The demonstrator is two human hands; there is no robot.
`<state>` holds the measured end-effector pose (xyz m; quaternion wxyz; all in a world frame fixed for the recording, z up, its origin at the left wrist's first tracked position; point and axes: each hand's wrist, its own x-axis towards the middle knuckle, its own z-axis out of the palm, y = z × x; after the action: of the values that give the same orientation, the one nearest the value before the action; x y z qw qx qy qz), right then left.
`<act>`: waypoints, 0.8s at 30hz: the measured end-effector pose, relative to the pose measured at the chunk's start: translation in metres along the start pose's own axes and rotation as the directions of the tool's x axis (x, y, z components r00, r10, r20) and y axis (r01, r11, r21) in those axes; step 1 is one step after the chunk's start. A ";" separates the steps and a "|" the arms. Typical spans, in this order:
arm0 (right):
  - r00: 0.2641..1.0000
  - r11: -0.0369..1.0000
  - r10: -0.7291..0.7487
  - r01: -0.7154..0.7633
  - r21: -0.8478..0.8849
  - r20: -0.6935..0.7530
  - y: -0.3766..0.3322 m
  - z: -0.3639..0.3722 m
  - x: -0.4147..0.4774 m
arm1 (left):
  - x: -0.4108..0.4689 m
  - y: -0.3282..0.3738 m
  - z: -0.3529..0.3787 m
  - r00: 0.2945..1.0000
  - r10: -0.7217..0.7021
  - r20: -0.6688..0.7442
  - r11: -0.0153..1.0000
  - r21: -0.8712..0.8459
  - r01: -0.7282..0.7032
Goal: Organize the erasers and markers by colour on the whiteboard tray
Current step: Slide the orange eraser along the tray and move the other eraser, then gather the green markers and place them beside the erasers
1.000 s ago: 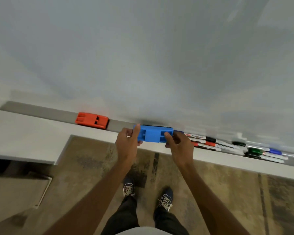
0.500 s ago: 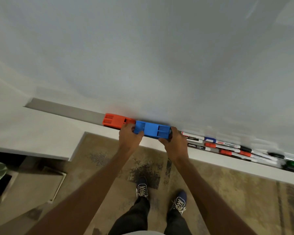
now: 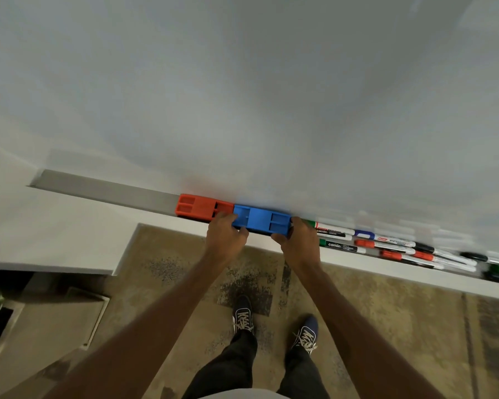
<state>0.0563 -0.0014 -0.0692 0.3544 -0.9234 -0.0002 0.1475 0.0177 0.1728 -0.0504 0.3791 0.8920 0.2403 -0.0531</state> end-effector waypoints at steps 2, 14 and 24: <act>1.000 0.999 0.014 -0.013 -0.035 0.005 -0.001 0.002 0.000 | -0.001 -0.001 0.002 0.999 0.041 0.011 0.999 0.025 -0.041; 0.994 0.991 -0.088 0.080 -0.106 -0.068 0.018 -0.019 -0.011 | -0.014 0.002 0.014 0.988 0.150 -0.031 0.988 -0.021 -0.151; 0.987 0.896 -0.131 0.080 -0.436 -0.089 0.079 -0.078 -0.019 | -0.036 0.035 0.039 0.943 0.331 0.036 0.942 -0.060 -0.329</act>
<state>0.0512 -0.1135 -0.0601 0.1483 -0.9844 -0.0625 0.0705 0.0062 0.1106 -0.0449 0.4114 0.9079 0.0801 -0.0027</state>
